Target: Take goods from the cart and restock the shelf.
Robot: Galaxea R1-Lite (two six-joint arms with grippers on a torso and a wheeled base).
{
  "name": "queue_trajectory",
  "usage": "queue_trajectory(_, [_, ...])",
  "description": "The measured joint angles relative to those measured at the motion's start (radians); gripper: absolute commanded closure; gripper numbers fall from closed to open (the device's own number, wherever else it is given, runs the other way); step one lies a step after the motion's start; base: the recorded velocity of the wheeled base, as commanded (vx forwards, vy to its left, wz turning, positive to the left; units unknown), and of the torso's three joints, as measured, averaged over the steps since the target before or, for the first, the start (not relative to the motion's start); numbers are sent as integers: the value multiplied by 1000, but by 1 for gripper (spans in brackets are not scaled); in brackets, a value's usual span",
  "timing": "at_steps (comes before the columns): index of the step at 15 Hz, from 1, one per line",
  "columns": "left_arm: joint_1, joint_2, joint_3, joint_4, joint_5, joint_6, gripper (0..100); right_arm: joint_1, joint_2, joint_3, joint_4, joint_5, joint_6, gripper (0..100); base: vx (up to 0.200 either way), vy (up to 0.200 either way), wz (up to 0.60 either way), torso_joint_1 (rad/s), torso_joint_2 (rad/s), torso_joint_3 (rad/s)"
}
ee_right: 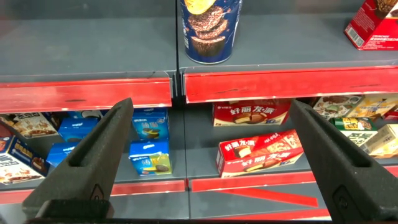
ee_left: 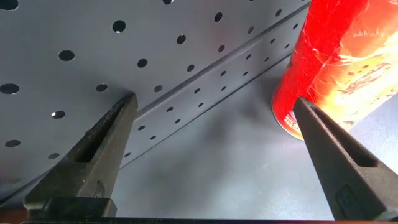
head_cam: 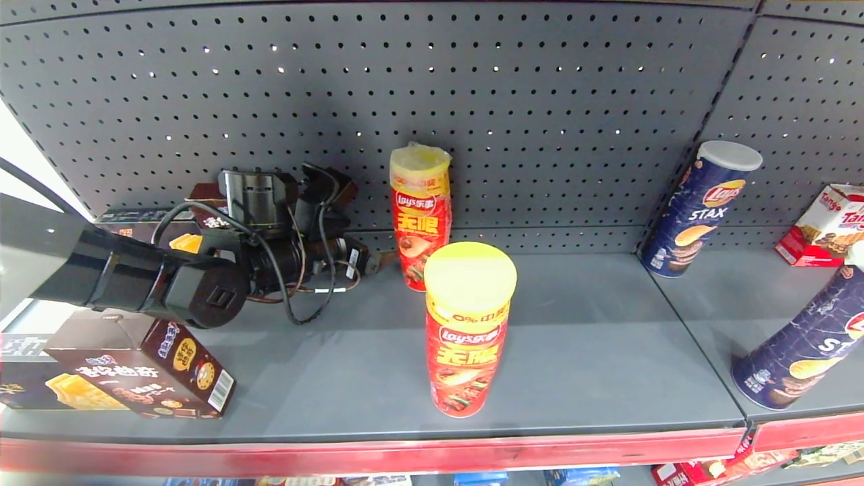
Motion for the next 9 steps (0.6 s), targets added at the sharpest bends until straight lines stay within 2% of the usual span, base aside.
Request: queue_trajectory(9, [-44,8,-3,0,1,-10,0,0,0,0,0,0,0,0,0,0,0,0,0,0])
